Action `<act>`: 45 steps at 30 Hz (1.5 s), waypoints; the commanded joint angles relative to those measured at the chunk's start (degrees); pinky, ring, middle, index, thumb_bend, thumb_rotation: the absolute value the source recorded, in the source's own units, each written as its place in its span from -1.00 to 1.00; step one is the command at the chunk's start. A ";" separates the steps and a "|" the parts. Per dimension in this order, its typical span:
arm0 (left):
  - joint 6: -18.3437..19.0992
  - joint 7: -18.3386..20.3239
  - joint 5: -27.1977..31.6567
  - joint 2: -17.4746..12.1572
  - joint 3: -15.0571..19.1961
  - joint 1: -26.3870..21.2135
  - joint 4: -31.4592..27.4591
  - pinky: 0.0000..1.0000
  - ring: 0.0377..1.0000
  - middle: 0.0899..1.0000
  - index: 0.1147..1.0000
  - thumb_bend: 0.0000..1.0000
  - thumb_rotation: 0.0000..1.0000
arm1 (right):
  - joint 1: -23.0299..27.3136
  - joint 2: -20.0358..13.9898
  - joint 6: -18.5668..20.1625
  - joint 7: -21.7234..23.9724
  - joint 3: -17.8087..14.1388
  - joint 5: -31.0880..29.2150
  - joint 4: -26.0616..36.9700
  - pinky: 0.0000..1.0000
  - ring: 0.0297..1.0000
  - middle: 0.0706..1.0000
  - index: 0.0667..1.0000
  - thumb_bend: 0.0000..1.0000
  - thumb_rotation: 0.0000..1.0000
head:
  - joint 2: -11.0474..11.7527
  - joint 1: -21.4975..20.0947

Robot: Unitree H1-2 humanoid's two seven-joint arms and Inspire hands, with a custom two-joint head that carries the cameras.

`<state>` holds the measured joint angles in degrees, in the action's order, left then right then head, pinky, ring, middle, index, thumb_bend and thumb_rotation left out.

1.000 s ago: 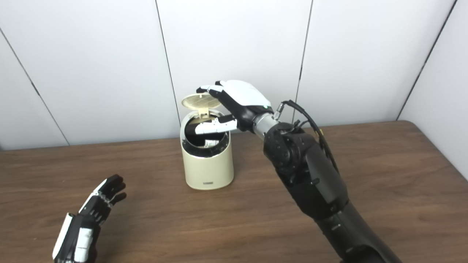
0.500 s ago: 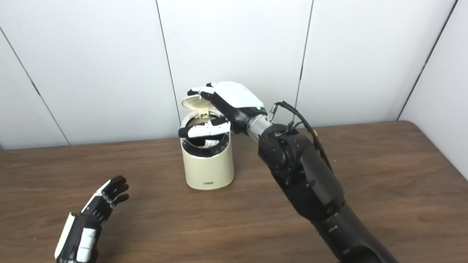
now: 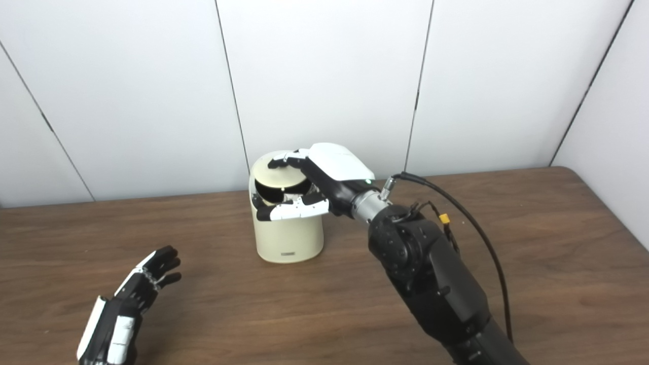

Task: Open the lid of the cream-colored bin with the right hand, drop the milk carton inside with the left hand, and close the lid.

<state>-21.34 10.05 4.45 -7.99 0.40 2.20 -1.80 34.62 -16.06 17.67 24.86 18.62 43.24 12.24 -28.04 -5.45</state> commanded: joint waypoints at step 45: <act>8.63 -1.03 -2.62 2.11 -2.61 5.70 -7.33 0.49 0.71 0.74 0.76 0.45 0.87 | -4.09 1.08 6.08 5.90 6.25 3.21 -2.02 0.90 0.81 0.61 0.52 0.45 0.65 | -5.37 1.29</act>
<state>-12.25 9.35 2.15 -6.22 -1.78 7.13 -8.23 31.74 -15.15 21.86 26.86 23.06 46.44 13.20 -33.40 -4.13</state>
